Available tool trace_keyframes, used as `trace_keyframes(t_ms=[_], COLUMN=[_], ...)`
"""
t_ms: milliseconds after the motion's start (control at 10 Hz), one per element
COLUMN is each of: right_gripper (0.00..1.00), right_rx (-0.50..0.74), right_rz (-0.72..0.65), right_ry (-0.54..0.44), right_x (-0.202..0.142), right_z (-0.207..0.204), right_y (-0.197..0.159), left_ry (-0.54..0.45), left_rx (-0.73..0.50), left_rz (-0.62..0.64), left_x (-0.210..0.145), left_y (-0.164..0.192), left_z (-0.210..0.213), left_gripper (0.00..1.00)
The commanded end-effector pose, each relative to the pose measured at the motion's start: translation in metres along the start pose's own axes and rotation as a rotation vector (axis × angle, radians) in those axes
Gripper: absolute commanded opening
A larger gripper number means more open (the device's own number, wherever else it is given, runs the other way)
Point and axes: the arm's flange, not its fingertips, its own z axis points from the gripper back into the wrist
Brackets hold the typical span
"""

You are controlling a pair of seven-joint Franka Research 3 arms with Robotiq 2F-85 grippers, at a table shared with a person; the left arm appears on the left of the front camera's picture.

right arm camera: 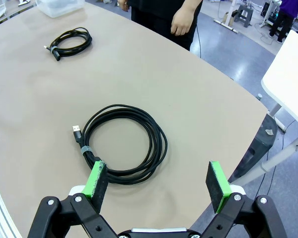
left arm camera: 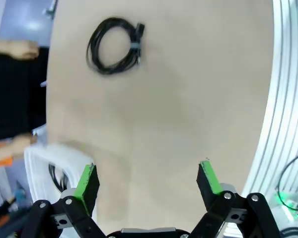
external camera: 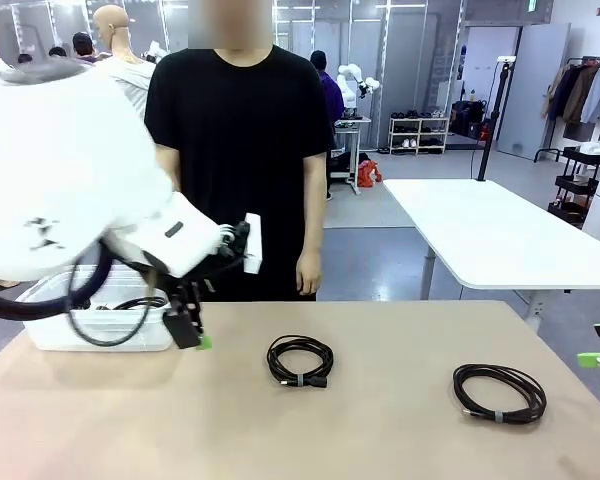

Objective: Organize and store the cables.
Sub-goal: Place the USB Extension Cable into the Organizing box.

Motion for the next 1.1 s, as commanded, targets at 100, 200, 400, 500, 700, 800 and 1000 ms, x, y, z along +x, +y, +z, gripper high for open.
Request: trace_keyframes(t_ms=[100,200,400,500,700,800,1000], right_gripper=[1.0,1.0,1.0,1.0,1.0,1.0,1.0], right_rx=[-0.004,-0.004,-0.004,-0.004,-0.004,-0.004,-0.004], right_rz=[0.005,0.005,0.005,0.005,0.005,0.005,0.005], right_ry=[0.002,0.002,0.002,0.002,0.002,0.002,0.002], right_x=[0.0,0.0,0.0,0.0,0.0,0.0,0.0], right_z=[0.001,0.001,0.001,0.001,0.001,0.001,0.001], right_y=[0.0,0.0,0.0,0.0,0.0,0.0,0.0], left_ry=[-0.075,-0.075,-0.049,-0.049,-0.049,-0.049,-0.002], left_rx=[-0.017,-0.028,-0.03,-0.03,-0.03,-0.03,-0.111], left_rz=[-0.108,-0.101,-0.097,-0.097,-0.097,-0.094,-0.043], left_x=[0.011,0.01,0.015,0.015,0.015,0.013,0.024], left_y=[0.011,0.009,0.009,0.009,0.009,0.01,0.01], left_z=[-0.023,-0.026,-0.032,-0.032,-0.032,-0.032,-0.066], left_gripper=[1.0,1.0,1.0,1.0,1.0,1.0,1.0])
